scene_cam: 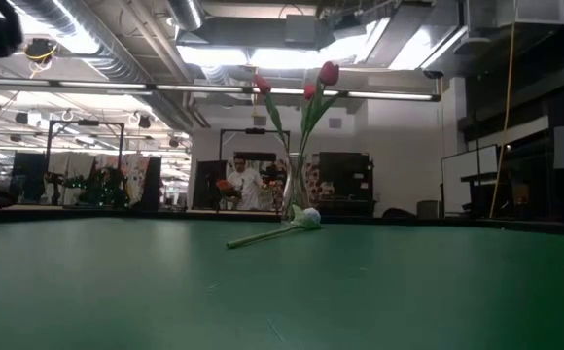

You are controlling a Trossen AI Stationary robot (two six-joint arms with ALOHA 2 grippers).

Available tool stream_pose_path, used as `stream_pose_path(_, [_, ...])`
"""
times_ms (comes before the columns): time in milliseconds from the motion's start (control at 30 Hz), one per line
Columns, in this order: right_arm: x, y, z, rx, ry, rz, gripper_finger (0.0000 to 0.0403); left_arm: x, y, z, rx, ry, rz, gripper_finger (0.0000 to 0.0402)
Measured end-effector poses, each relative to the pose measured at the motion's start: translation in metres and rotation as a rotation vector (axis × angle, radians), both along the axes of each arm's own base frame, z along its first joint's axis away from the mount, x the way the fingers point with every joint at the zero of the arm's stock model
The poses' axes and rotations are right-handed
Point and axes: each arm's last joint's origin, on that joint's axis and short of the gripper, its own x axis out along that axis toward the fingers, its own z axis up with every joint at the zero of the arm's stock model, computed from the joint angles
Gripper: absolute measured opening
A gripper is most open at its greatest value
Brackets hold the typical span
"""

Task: Sort flowers into vase by color
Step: Put the right white tulip into the bottom left transparent vase

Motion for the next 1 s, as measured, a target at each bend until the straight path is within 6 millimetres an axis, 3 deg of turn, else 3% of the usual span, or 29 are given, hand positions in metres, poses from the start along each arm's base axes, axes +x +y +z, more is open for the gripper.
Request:
stream_pose_path(200, [0.0, 0.0, 0.0, -0.019, -0.012, -0.02, 0.0214, -0.027, -0.008, 0.0, 0.001, -0.028, 0.154, 0.0001])
stream_pose_path(567, [0.001, -0.001, 0.0, -0.035, -0.021, -0.052, 0.0214, -0.062, -0.03, -0.011, -0.015, -0.045, 0.144, 0.0])
stream_pose_path(733, [0.001, -0.001, 0.0, -0.034, -0.021, -0.059, 0.0214, -0.066, -0.032, -0.017, 0.021, -0.048, 0.122, 0.0])
stream_pose_path(1000, [0.001, -0.002, 0.0, -0.033, -0.021, -0.067, 0.0214, -0.061, -0.032, -0.048, 0.103, -0.054, 0.147, 0.0])
